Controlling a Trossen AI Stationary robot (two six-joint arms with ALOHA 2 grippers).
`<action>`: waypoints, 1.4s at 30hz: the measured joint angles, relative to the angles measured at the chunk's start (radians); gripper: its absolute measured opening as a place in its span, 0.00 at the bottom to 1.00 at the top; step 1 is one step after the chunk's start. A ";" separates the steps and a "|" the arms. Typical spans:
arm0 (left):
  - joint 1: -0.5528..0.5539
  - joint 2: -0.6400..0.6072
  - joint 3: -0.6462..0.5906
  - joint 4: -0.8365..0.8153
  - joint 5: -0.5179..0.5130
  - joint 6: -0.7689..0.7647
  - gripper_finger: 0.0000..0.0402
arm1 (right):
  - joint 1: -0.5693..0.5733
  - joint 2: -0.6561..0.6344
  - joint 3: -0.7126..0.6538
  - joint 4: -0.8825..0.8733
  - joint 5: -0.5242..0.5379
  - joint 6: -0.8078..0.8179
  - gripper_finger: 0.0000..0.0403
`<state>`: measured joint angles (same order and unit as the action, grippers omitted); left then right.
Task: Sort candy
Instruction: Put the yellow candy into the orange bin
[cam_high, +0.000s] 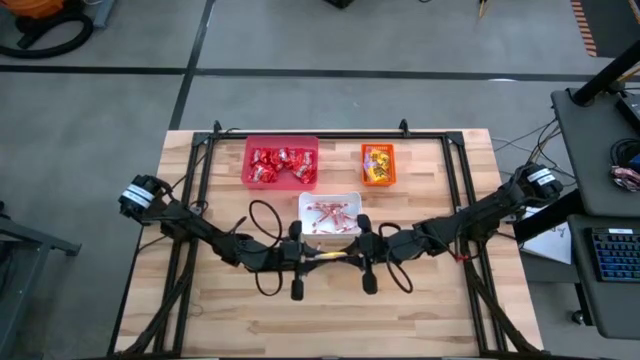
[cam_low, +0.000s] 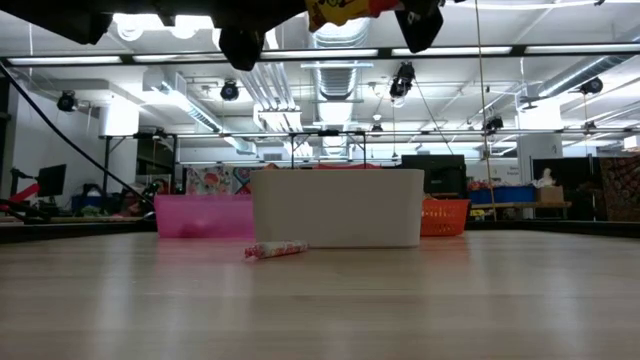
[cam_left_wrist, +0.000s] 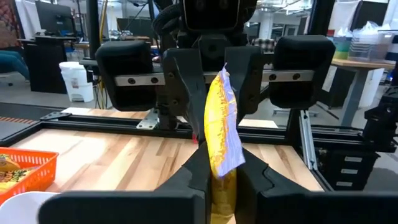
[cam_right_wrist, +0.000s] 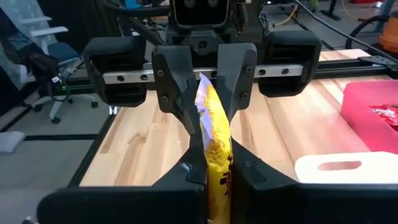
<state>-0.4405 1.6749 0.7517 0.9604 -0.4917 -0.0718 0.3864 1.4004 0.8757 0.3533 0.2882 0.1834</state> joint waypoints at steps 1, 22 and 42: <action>0.000 0.000 0.000 0.000 0.001 0.001 0.05 | 0.000 -0.001 0.000 0.000 0.000 0.002 0.04; -0.004 -0.257 -0.002 -0.542 -0.180 -0.074 0.22 | -0.397 -0.271 -0.001 -0.592 0.105 0.334 0.03; -0.004 -0.335 -0.003 -0.667 -0.226 -0.096 0.22 | -0.994 -0.077 -0.018 -0.628 -0.192 0.411 0.03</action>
<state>-0.4442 1.3403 0.7490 0.2937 -0.7180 -0.1676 -0.6080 1.3232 0.8574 -0.2752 0.0963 0.5946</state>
